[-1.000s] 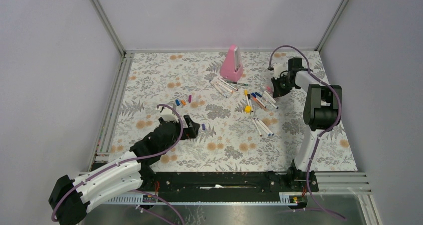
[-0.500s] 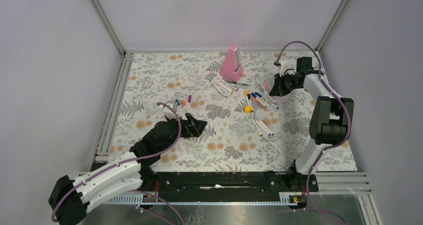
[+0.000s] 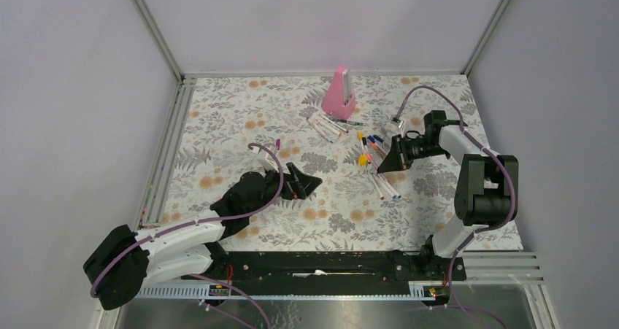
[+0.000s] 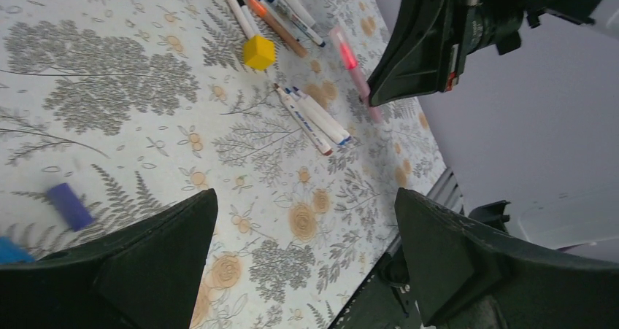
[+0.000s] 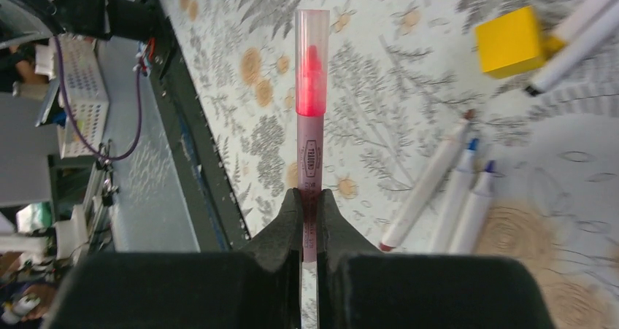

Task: Open the pen caps
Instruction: Pick up the pen from the center of the board.

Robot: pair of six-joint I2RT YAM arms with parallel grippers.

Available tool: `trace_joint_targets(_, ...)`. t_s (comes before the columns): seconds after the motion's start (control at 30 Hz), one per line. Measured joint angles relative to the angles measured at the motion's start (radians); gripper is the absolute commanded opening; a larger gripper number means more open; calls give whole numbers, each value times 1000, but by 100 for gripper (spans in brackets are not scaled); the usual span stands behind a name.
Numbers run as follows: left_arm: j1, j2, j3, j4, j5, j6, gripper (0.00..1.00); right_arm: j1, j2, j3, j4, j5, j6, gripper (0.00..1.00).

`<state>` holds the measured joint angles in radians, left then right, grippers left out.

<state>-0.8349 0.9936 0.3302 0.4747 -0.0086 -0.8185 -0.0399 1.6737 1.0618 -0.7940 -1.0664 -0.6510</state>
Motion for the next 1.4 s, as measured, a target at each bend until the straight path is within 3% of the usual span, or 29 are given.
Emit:
trace_joint_targets(0.43,-32,56,-57,180,-26,-45,99,133,13,-20,-84,-45,-88,0)
trace_joint_targets(0.73,-32,60,-141,355,-70,67,99,132,32,36,-205,-17,-214,0)
trace_joint_targets(1.1,-32,444,-116,680,-3,190,99,132,33,56,-272,46,-303,0)
trace_joint_targets(1.4,-32,606,-54,845,41,206,99,132,63,84,-334,45,-382,0)
